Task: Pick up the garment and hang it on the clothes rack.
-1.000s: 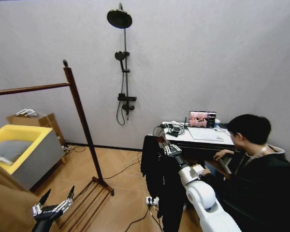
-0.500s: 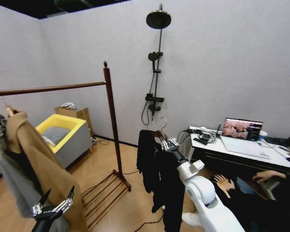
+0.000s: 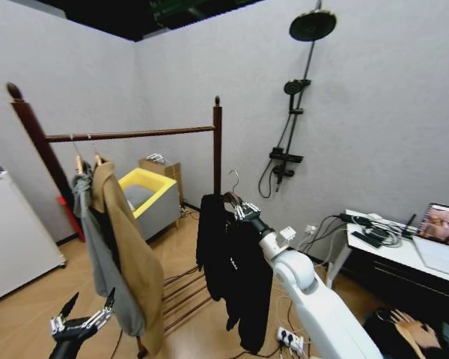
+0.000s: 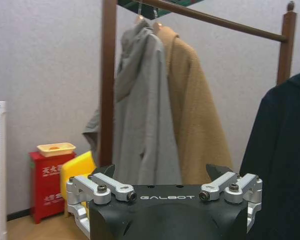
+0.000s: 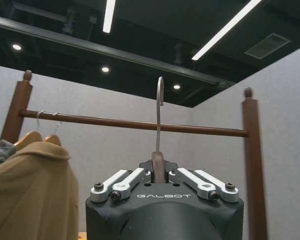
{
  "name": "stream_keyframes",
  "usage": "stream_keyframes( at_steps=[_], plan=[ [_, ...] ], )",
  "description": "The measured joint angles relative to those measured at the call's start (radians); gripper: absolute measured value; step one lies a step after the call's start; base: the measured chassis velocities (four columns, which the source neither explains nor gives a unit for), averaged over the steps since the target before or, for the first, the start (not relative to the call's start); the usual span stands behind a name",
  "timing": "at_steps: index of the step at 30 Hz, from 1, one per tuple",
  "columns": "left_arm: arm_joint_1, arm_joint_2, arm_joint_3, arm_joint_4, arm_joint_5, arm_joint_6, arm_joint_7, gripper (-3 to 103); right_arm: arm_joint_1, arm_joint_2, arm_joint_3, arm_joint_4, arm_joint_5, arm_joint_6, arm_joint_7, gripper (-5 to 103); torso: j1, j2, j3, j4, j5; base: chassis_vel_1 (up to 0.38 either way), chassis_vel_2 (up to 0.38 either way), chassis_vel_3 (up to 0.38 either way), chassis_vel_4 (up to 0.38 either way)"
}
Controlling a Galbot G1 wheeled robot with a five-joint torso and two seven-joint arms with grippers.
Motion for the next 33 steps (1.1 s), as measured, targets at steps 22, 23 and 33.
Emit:
stream_keyframes(
  at_steps=[22,23,33],
  plan=[
    [0.000,0.000,0.000,0.000,0.000,0.000,0.000,100,0.613,0.212,-0.202,-0.513,-0.062,-0.017,-0.006,9,0.000,0.000,0.000,-0.0004,0.0002,0.062,0.064,0.060,0.065],
    [0.000,0.000,0.000,0.000,0.000,0.000,0.000,100,0.617,0.214,-0.201,-0.522,-0.065,-0.017,-0.009,9,0.000,0.000,0.000,-0.0005,0.0003,0.000,0.000,0.000,0.000],
    [0.000,0.000,0.000,0.000,0.000,0.000,0.000,100,0.697,0.314,-0.211,-0.761,-0.114,0.042,-0.031,9,0.000,0.000,0.000,0.0000,0.0001,0.000,0.000,0.000,0.000]
  ],
)
